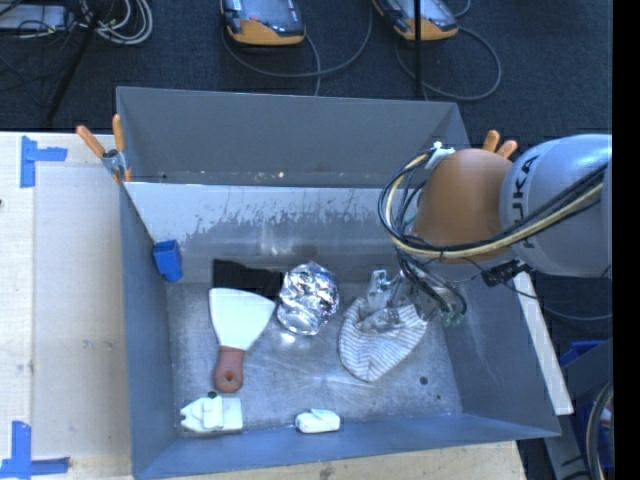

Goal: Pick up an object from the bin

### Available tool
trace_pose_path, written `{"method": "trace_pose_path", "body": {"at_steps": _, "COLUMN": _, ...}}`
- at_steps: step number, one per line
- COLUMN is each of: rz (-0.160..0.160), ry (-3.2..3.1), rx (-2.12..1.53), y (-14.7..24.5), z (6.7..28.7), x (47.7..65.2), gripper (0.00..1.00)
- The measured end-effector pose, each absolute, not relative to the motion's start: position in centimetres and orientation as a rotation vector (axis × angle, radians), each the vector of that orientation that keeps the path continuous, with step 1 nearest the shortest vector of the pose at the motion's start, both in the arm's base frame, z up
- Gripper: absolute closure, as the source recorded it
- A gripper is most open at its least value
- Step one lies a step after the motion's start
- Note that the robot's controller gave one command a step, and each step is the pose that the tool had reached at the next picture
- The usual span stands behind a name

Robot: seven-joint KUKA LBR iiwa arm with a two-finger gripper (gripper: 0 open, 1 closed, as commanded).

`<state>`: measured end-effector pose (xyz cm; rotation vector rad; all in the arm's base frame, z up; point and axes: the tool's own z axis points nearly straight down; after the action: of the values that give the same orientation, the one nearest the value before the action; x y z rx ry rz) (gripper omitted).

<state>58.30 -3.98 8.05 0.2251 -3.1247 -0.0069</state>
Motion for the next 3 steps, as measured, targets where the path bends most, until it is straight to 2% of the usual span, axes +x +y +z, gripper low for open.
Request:
{"method": "trace_pose_path", "body": {"at_steps": 2, "rz": -0.013, "ry": -3.131, "rx": 0.205, "y": -4.40, "z": 8.04, "x": 58.63, "gripper": 1.00}}
{"method": "trace_pose_path", "body": {"at_steps": 3, "rz": 0.000, "ry": -3.138, "rx": 0.203, "y": -4.14, "z": 8.10, "x": 58.54, "gripper": 1.00}}
